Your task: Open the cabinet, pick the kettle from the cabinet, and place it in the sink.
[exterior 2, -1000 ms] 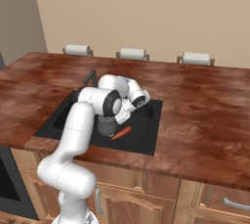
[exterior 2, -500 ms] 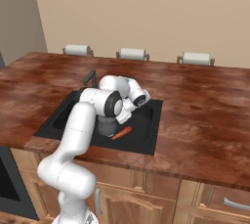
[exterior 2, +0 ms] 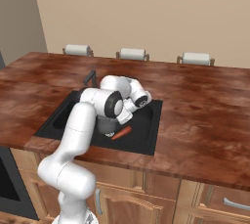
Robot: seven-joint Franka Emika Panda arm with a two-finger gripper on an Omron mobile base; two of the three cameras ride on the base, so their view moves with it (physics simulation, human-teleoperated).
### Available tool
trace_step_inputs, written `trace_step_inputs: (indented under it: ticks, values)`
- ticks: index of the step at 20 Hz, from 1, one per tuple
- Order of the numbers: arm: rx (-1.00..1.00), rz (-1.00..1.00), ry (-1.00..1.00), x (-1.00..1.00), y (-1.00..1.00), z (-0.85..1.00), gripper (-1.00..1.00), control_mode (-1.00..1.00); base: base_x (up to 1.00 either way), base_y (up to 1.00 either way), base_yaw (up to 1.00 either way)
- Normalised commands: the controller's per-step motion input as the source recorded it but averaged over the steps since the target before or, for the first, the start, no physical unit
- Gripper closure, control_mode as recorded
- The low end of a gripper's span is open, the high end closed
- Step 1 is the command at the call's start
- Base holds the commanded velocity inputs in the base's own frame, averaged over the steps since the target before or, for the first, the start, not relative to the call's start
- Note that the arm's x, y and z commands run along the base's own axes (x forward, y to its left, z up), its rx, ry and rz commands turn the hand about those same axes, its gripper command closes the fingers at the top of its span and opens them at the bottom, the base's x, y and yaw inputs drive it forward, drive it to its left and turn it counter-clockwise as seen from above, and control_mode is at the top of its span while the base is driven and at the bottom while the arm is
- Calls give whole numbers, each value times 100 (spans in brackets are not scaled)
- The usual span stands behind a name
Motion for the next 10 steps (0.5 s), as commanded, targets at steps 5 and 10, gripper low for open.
trace_step_inputs:
  ticks: [5, 10]
  values:
    - [2, -1, 0, -9, -21, 0, -100, -100, 0, 0, 0]
    - [0, -4, 0, -11, -26, -1, -100, -100, 0, 0, 0]
